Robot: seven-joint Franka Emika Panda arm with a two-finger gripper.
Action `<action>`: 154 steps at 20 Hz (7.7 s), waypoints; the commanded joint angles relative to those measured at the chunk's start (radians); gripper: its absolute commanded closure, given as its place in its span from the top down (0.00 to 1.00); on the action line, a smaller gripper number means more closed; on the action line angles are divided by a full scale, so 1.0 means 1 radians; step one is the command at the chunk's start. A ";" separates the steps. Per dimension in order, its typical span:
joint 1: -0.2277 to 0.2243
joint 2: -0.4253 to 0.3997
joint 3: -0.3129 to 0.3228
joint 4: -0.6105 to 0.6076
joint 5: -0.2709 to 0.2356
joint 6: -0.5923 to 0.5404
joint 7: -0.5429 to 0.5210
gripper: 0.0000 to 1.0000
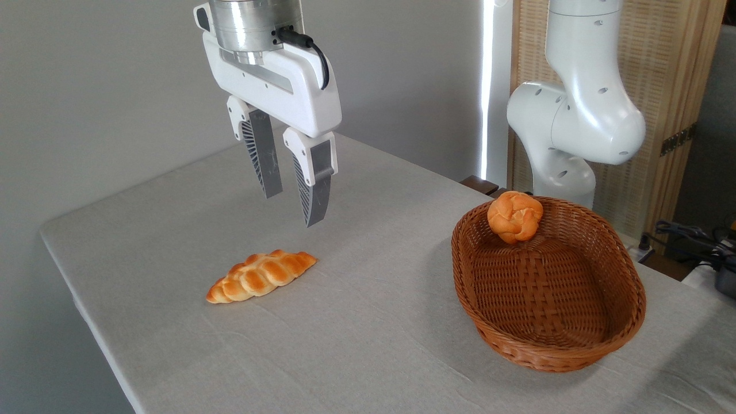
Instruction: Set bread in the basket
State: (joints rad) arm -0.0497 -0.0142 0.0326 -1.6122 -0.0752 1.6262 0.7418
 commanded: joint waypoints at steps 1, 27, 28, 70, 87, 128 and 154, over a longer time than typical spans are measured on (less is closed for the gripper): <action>0.007 0.002 0.009 0.012 0.009 -0.022 0.007 1.00; -0.001 -0.050 -0.255 -0.379 -0.015 0.449 -0.111 1.00; -0.001 -0.046 -0.258 -0.394 -0.015 0.474 -0.110 1.00; 0.014 0.034 -0.303 -0.388 0.109 0.574 -0.151 0.17; 0.040 -0.607 0.067 -0.738 0.126 -0.108 0.412 0.21; 0.016 -0.296 0.170 -0.277 -0.073 -0.075 0.308 1.00; 0.051 -0.023 -0.071 -0.045 0.069 0.004 0.001 1.00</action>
State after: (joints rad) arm 0.0026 -0.0327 -0.0366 -1.6648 -0.0254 1.6533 0.7564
